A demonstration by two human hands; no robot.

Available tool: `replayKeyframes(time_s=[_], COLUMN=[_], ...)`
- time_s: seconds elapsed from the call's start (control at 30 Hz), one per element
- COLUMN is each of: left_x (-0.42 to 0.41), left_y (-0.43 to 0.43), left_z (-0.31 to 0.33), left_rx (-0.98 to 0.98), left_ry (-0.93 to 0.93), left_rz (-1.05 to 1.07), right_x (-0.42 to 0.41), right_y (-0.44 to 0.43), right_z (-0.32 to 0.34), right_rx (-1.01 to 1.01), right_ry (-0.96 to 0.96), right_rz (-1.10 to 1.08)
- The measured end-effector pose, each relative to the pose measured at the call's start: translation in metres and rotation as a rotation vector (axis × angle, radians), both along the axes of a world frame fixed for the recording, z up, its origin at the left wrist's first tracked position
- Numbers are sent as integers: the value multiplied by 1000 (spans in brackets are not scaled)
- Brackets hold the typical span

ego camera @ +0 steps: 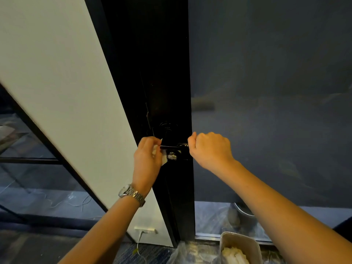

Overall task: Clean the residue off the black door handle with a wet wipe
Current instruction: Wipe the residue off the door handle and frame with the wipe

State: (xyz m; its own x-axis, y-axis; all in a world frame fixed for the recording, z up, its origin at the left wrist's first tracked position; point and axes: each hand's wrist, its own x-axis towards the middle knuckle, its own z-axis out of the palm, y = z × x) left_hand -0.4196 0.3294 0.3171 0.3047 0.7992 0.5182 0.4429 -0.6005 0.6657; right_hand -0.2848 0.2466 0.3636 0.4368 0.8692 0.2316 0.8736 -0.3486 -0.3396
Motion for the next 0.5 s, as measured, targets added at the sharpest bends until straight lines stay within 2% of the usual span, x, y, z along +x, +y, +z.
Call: replayKeyframes(time_s=[0.13,0.2,0.37,0.5], left_x=[18,14,7,22], left_y=[4,6,9,-6], left_z=[-11,-24,-29,-30], left_rx=[-98,-52,49,175], left_ry=[172,317,389,536], left_rz=[-103,-162,-184,-287], right_x=[-1,-1,0,-1], right_y=[0,-1,-1,-2], right_z=[0,1,2,1], right_rx=[-3,-16,-38,-22], right_ry=[-13,2,23,3], right_rz=[-12,-3,10,-2])
